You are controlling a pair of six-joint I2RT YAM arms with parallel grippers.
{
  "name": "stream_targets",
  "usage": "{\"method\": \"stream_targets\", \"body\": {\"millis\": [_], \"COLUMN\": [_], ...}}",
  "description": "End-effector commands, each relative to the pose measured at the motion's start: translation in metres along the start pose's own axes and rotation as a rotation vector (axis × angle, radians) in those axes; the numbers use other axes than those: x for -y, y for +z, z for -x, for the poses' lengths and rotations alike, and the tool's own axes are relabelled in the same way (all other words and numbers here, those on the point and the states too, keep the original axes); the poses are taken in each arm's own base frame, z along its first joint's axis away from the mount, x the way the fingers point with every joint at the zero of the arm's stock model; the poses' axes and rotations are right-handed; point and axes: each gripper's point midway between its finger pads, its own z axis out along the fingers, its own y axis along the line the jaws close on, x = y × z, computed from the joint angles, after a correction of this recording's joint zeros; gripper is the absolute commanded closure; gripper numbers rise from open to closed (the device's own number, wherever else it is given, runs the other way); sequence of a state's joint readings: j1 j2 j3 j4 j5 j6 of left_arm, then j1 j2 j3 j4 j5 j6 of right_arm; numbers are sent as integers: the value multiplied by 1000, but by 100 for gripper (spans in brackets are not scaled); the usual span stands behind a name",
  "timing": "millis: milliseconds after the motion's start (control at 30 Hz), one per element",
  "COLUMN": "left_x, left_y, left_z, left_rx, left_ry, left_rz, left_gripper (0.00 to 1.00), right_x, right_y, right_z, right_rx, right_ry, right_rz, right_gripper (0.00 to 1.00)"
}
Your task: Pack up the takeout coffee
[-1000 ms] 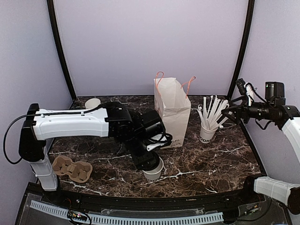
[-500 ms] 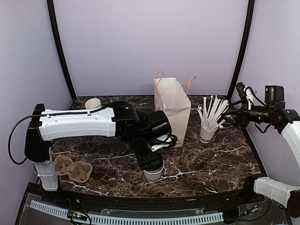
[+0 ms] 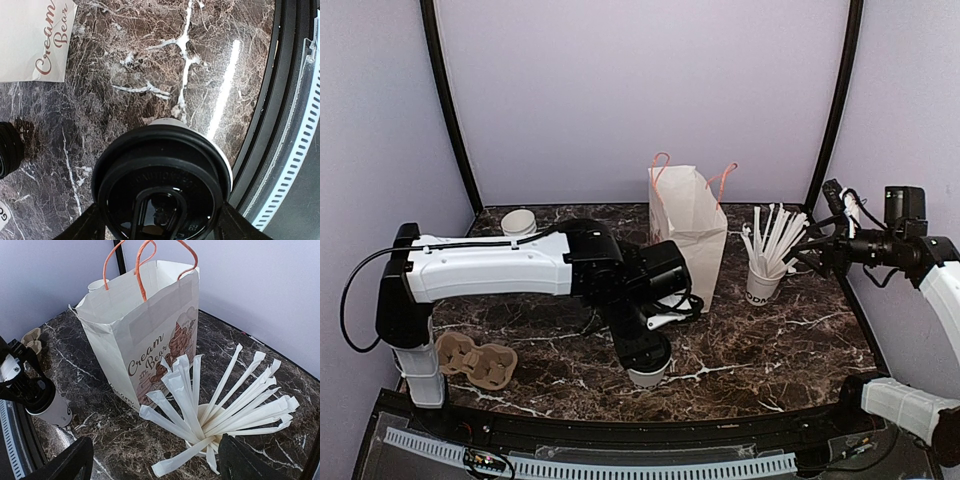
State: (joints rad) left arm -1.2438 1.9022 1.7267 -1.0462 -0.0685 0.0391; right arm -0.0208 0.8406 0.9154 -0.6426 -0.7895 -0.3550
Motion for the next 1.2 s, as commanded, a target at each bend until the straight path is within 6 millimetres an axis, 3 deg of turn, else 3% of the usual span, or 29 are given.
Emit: {"method": "stream_targets", "body": {"millis": [0, 233, 667, 933, 1167], "left_x": [4, 4, 5, -14, 8], "left_y": [0, -13, -8, -34, -20], "left_z": [0, -2, 2, 17, 7], "left_rx": [-21, -8, -2, 98, 43], "left_ry": [14, 17, 25, 10, 16], "left_rz": [-11, -8, 21, 128, 12], "left_gripper": [36, 35, 34, 33, 33], "right_x": [-2, -2, -1, -1, 0], "right_y": [-2, -1, 0, 1, 1], "right_z": [6, 5, 4, 3, 3], "right_rx": [30, 29, 28, 27, 27], "right_ry": [-35, -32, -28, -26, -25], "right_rz": [3, 6, 10, 12, 11], "right_gripper": [12, 12, 12, 12, 12]}}
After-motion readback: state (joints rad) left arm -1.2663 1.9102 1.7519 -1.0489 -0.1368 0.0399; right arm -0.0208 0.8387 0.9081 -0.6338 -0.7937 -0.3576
